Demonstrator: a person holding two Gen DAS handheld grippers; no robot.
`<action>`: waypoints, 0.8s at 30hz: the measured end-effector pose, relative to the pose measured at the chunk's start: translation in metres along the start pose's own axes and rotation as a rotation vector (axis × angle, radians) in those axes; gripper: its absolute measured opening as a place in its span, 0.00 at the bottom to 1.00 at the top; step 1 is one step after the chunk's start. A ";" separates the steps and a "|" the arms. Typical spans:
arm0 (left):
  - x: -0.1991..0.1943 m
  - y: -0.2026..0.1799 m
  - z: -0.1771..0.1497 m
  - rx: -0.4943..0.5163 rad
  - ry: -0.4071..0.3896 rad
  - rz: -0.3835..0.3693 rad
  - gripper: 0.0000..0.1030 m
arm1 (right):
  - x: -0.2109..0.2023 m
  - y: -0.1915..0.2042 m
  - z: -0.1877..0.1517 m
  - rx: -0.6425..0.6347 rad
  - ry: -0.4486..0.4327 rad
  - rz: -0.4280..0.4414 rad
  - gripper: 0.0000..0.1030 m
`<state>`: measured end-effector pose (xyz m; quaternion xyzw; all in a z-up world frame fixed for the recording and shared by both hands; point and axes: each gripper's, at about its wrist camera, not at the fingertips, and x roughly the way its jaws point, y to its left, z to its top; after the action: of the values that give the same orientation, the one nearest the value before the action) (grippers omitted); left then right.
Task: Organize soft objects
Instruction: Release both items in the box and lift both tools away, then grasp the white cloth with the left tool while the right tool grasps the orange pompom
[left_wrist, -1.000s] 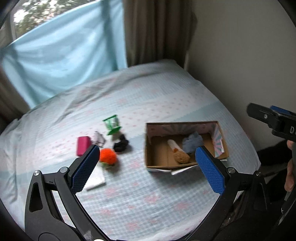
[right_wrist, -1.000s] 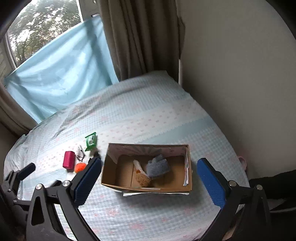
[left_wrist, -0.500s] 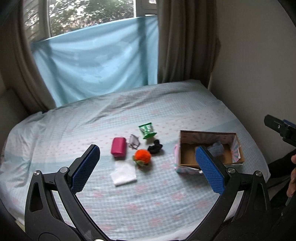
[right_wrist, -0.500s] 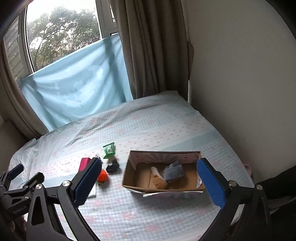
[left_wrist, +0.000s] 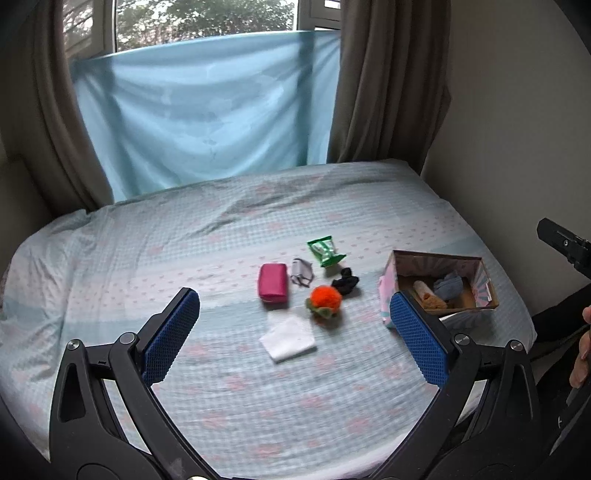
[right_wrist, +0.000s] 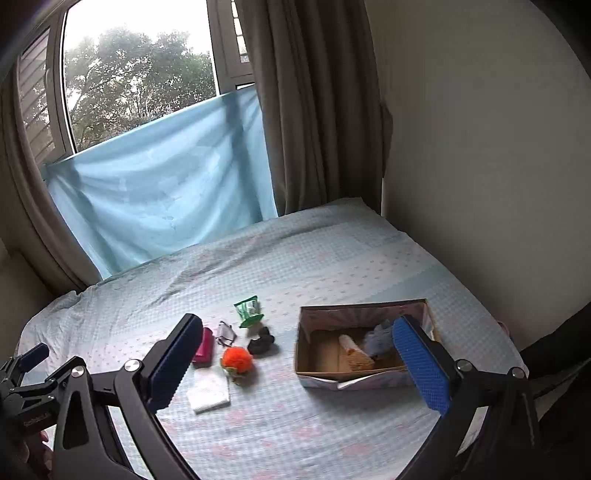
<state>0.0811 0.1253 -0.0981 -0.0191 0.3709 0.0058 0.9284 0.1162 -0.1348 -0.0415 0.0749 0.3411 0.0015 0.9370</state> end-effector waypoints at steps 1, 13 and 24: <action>0.002 0.008 0.000 -0.002 0.003 -0.007 1.00 | 0.000 0.007 -0.002 0.006 0.002 0.002 1.00; 0.070 0.103 -0.016 0.126 0.092 -0.057 1.00 | 0.051 0.092 -0.030 0.056 0.053 -0.080 1.00; 0.159 0.116 -0.040 0.216 0.140 -0.181 1.00 | 0.132 0.121 -0.060 0.043 0.104 -0.118 1.00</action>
<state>0.1660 0.2389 -0.2407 0.0474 0.4301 -0.1193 0.8936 0.1854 0.0001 -0.1542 0.0745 0.3930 -0.0571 0.9147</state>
